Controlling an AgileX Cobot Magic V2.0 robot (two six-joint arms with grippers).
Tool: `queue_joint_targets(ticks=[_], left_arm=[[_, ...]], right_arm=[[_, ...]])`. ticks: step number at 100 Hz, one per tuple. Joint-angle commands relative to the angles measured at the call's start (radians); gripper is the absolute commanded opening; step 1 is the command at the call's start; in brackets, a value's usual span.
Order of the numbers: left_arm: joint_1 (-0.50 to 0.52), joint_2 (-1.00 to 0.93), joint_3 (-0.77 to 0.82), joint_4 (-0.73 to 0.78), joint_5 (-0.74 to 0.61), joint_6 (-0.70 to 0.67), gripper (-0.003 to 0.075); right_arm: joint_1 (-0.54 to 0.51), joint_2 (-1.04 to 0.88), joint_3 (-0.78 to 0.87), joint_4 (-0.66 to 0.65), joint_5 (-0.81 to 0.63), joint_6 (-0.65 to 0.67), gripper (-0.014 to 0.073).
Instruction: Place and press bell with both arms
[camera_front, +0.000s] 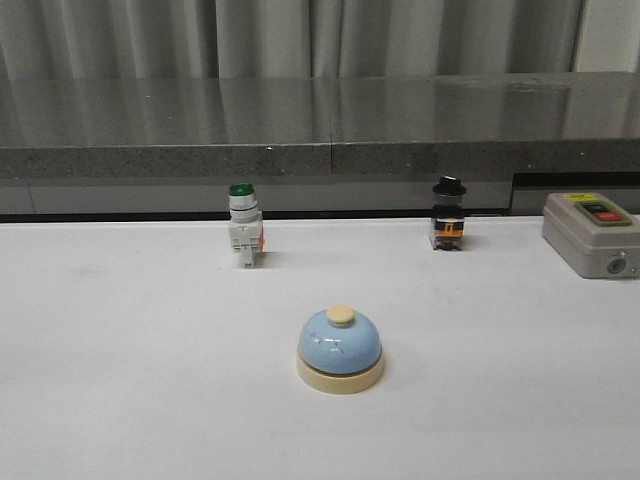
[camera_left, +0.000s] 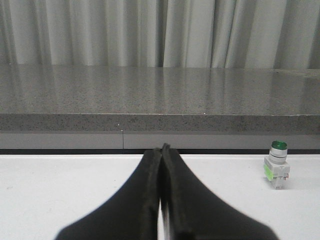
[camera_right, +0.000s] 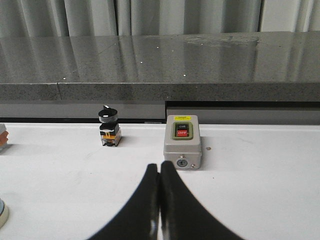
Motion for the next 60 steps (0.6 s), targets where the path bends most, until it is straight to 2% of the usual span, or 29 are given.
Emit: queue_joint_targets(ticks=[1,46,60], left_arm=[[0.001,-0.032,0.055,0.002,-0.081,-0.011,-0.0021],[0.001,-0.032,0.055,0.002,-0.081,-0.011,-0.0021],[0.001,-0.032,0.055,0.002,-0.081,-0.011,-0.0021]], right_arm=[[-0.004,-0.016,-0.019,-0.007,-0.084,-0.003,-0.0064],[-0.004,-0.016,-0.026,-0.007,-0.156,-0.003,-0.0064],[-0.004,-0.003,-0.097,0.011,-0.077,-0.003,-0.0064]])
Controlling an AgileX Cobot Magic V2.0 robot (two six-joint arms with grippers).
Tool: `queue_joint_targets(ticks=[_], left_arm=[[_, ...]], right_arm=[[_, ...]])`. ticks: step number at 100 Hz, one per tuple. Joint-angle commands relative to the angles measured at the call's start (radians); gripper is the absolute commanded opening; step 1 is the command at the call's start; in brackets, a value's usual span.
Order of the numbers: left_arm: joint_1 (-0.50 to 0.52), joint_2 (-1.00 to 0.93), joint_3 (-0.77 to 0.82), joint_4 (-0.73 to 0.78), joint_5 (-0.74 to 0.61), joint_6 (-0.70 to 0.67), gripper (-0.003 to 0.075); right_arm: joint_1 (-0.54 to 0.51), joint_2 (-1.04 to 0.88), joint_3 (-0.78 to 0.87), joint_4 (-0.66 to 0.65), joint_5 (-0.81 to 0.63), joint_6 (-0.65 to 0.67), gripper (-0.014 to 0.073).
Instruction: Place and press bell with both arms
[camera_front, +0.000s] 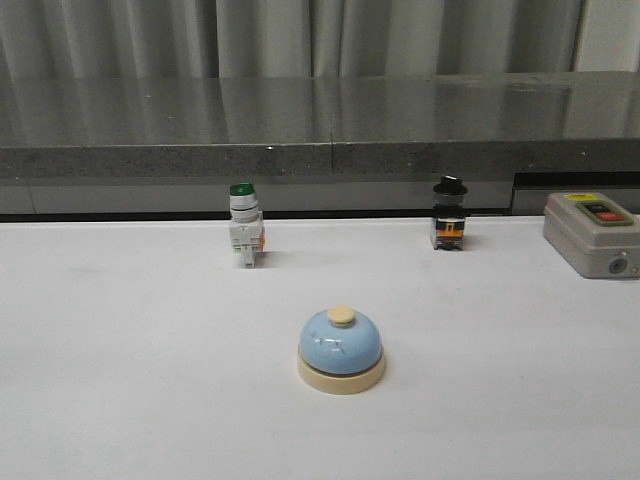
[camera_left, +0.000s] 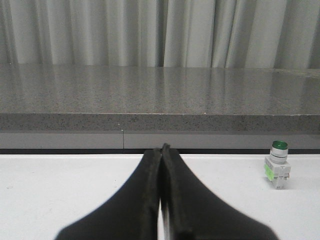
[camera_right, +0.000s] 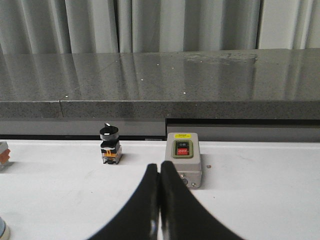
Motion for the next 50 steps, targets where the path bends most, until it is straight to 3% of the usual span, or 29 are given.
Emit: queue_joint_targets(ticks=[1,21,50], left_arm=[[0.001,-0.032,0.055,0.002,-0.081,-0.011,-0.0021],[0.001,-0.032,0.055,0.002,-0.081,-0.011,-0.0021],[0.001,-0.032,0.055,0.002,-0.081,-0.011,-0.0021]], right_arm=[[-0.004,-0.002,-0.084,0.013,-0.030,-0.003,-0.0064],[-0.004,0.143,-0.282,0.028,0.183,-0.003,-0.0064],[-0.004,0.505,-0.578,0.028,0.545,-0.004,-0.0064]])
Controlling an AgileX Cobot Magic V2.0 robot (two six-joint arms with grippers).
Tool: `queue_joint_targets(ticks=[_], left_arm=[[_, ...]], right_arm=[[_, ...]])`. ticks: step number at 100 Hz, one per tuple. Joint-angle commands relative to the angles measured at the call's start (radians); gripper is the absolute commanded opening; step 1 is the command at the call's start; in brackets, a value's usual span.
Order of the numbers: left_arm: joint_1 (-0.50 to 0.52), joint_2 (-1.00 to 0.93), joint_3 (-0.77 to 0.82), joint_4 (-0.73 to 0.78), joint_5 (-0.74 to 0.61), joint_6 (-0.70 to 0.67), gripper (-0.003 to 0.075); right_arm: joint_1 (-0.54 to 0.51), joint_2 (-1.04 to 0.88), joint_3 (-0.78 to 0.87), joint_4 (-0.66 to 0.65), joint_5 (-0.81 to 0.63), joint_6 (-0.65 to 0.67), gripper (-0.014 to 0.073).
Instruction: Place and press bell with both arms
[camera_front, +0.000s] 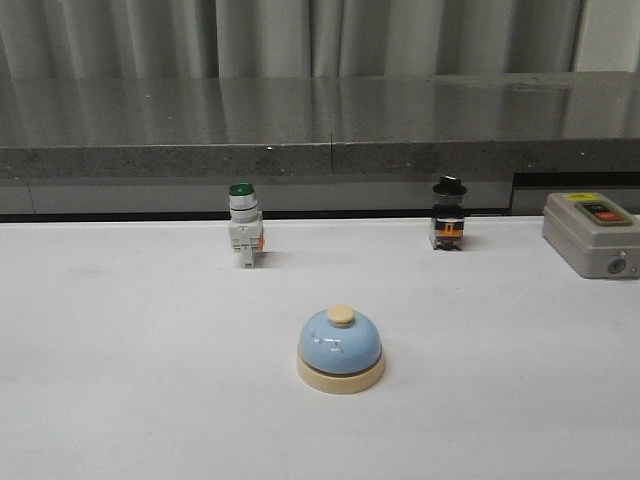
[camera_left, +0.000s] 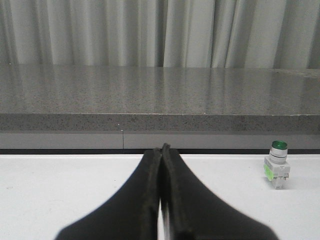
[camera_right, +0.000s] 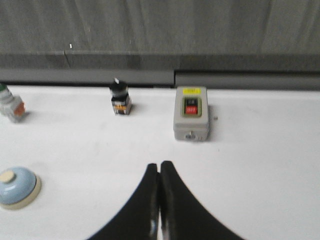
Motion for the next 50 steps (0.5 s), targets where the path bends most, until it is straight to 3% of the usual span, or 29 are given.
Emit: queue_joint_targets(ticks=[1,18,50], left_arm=[[0.001,-0.032,0.055,0.002,-0.081,-0.011,-0.0021],[0.001,-0.032,0.055,0.002,-0.081,-0.011,-0.0021],[0.001,-0.032,0.055,0.002,-0.081,-0.011,-0.0021]], right_arm=[[-0.004,0.111,-0.104,0.005,0.053,-0.001,-0.0064],[-0.004,0.287,-0.202,0.005,0.154,-0.001,-0.0064],[0.001,0.436,-0.232,0.019,0.149,-0.001,-0.0064]])
